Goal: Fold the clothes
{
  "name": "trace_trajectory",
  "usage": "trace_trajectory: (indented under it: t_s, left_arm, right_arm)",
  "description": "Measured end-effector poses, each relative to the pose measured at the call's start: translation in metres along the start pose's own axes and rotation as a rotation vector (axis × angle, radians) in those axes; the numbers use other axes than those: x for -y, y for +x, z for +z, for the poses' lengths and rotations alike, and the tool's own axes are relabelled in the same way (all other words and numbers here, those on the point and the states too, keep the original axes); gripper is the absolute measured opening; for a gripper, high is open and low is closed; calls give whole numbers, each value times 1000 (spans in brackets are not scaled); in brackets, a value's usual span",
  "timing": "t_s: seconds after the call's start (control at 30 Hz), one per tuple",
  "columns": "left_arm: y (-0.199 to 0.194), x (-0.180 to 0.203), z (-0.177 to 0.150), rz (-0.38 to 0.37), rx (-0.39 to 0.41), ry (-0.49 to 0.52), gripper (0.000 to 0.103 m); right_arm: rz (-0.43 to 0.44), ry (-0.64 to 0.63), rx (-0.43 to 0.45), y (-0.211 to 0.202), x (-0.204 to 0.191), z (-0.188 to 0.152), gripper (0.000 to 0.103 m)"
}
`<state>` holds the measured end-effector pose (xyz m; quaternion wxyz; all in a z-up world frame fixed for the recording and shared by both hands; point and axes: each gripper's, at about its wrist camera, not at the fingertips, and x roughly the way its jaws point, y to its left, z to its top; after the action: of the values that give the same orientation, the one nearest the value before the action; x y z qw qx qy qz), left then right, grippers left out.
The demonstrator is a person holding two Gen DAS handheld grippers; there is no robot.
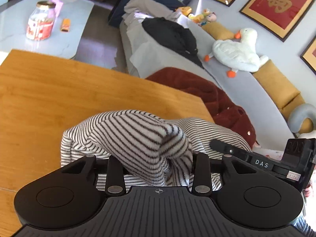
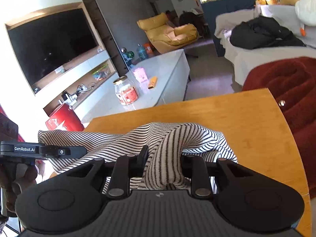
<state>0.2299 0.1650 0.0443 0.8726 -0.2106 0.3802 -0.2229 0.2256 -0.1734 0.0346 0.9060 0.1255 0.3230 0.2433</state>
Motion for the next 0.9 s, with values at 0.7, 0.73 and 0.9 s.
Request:
trace_trajectory:
  t_s: [0.7,0.73,0.9]
  left_arm:
    - [-46,28,-98,143,-83,110,62]
    - [-55,33,-96,157,-61,127,67]
    - [-93,60,-90,161,93,153,85]
  right_arm:
    - [-182,-115,-62,-61,5,-65,77]
    - [-183,-101,-29,-67,6,-61,88]
    - [-159,-12,116,-78,14,-42,103]
